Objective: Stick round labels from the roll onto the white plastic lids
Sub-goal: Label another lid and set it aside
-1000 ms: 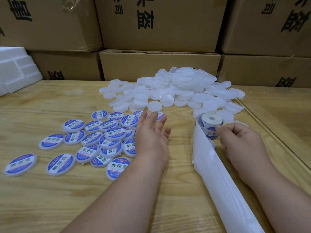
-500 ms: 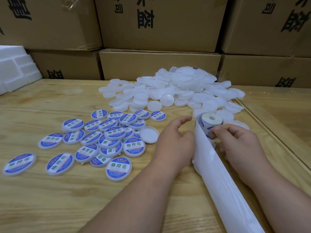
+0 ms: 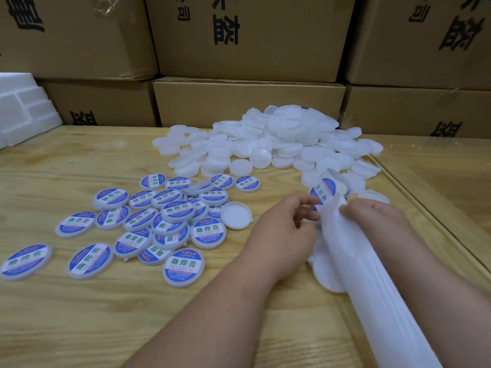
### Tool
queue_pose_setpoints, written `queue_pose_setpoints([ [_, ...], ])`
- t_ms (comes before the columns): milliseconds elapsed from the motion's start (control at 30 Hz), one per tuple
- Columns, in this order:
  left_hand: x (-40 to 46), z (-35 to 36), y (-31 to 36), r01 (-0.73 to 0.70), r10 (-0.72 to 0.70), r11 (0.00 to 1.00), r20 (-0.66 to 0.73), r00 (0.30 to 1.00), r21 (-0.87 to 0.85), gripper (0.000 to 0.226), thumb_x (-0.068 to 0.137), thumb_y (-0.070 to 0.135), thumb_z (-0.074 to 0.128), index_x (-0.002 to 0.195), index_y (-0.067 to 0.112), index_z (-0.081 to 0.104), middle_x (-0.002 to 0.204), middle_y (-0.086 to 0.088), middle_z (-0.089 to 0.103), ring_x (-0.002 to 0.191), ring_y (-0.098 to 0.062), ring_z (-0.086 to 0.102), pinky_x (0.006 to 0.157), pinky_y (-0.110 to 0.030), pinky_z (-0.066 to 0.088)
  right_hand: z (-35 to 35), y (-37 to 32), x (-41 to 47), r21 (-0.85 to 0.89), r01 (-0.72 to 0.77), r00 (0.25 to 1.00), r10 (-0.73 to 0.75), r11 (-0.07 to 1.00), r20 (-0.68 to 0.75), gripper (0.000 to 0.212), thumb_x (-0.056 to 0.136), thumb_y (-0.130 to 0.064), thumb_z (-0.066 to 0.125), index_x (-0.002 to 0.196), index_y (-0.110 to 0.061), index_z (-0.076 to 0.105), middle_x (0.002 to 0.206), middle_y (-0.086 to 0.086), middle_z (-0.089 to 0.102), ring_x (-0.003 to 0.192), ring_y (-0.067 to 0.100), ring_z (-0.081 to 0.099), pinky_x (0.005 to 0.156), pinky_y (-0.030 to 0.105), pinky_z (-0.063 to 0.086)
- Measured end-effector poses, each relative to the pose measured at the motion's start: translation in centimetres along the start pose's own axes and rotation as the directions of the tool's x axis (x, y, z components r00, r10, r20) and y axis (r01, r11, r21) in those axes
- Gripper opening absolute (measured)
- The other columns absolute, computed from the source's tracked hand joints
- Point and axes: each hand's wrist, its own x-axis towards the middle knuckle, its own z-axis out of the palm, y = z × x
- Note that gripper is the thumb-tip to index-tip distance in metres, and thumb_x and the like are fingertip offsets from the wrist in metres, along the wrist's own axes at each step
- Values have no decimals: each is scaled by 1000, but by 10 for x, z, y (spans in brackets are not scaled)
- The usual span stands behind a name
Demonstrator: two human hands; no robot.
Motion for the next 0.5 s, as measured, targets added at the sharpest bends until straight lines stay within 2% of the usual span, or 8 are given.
queue_pose_setpoints([
  [33, -1, -1, 1, -8, 7, 1000, 20, 1000, 29, 49, 76, 27, 50, 122, 45, 58, 103, 28, 67, 91, 3, 61, 81, -29, 55, -2, -3, 2, 67, -52, 999, 52, 996, -7, 21, 79, -25, 69, 62, -13, 70, 59, 2, 60, 56, 14, 58, 57, 22, 45],
  [100, -2, -1, 1, -58, 47, 989, 88, 995, 133, 55, 71, 39, 54, 125, 49, 52, 110, 30, 61, 106, 3, 56, 94, -31, 51, -7, -4, 8, 161, -136, 990, 141, 978, -18, 35, 59, -35, 72, 75, -4, 66, 76, 13, 61, 72, 24, 58, 72, 39, 44],
  [167, -4, 0, 2, -129, 90, 960, 165, 982, 247, 62, 69, 55, 62, 129, 54, 45, 118, 32, 54, 121, 0, 44, 106, -34, 42, -9, -1, 12, 190, -167, 983, 178, 968, -46, 40, 51, -40, 72, 81, -14, 71, 83, 16, 60, 77, 28, 56, 75, 47, 40],
  [233, -6, 0, 2, -174, 110, 935, 214, 971, 308, 74, 64, 68, 68, 132, 58, 39, 125, 31, 49, 125, -1, 37, 110, -37, 38, -10, 2, 15, 197, -183, 978, 199, 963, -64, 41, 51, -41, 72, 82, -13, 74, 82, 15, 63, 78, 29, 58, 75, 48, 41],
  [367, -8, -1, 1, -218, 121, 913, 281, 952, 344, 103, 53, 71, 80, 140, 60, 26, 131, 33, 40, 130, -1, 31, 112, -37, 36, -9, -1, 13, 203, -217, 971, 233, 955, -58, 35, 49, -41, 69, 73, -16, 75, 78, 12, 61, 73, 27, 56, 74, 46, 40],
  [433, -8, -1, -1, -254, 156, 898, 280, 947, 360, 108, 50, 70, 83, 139, 60, 24, 127, 37, 34, 129, 1, 30, 110, -33, 35, -7, -4, 8, 176, -190, 977, 204, 966, -63, 27, 52, -39, 67, 69, -18, 72, 72, 10, 59, 66, 24, 55, 70, 43, 40],
  [500, -8, 1, -2, -255, 179, 904, 238, 955, 343, 101, 52, 66, 85, 135, 58, 28, 124, 36, 35, 126, 2, 30, 108, -31, 36, -4, -7, 3, 122, -124, 988, 134, 985, -75, 15, 64, -35, 62, 62, -19, 63, 66, 7, 52, 59, 19, 49, 63, 36, 37],
])
